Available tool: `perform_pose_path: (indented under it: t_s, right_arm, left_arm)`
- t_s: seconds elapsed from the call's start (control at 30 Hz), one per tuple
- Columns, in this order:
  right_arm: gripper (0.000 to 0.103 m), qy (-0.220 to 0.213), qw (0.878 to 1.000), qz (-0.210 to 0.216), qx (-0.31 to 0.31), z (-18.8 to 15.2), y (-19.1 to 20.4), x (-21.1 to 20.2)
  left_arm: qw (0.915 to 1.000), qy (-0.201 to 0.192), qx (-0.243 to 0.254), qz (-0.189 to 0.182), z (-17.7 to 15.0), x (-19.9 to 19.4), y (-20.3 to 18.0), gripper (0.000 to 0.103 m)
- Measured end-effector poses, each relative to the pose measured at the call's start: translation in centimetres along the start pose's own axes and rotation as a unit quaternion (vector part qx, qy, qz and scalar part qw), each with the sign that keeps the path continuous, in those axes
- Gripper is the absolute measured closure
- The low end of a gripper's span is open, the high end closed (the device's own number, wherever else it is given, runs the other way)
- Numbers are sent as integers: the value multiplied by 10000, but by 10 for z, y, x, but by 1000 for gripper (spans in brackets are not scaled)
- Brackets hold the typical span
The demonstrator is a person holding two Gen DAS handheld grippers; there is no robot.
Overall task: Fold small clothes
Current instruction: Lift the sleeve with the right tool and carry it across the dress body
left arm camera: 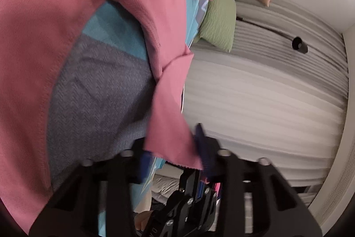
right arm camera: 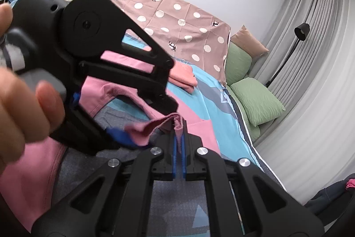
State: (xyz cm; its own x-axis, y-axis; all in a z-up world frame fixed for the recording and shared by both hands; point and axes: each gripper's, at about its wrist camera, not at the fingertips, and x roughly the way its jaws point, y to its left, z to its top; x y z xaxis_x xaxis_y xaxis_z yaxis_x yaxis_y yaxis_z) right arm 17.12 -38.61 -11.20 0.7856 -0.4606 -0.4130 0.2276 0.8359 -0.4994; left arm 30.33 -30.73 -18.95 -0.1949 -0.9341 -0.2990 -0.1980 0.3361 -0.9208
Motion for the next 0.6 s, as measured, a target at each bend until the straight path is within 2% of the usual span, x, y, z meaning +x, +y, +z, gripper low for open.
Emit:
perform_pose_path:
  t_s: [0.17,0.3,0.5,0.6]
  right_arm:
    - [100,15,10000,-8,-15,-2,1,-3]
    - [100,-9,9997,56,-229,1,7,-8]
    - [100,-250,9980,97,-573,15,23,-24]
    - [100,-460,9959,237,-748,35,31,-34]
  left_arm:
    - [9998,-150,95,68,2,-13,-3,88]
    - [9966,-267,593,499,2,-19,-22,102]
    - [9865,-599,1372,666,3,-43,-60,102]
    - [9798,-684,1714,774,4,-60,-85,102]
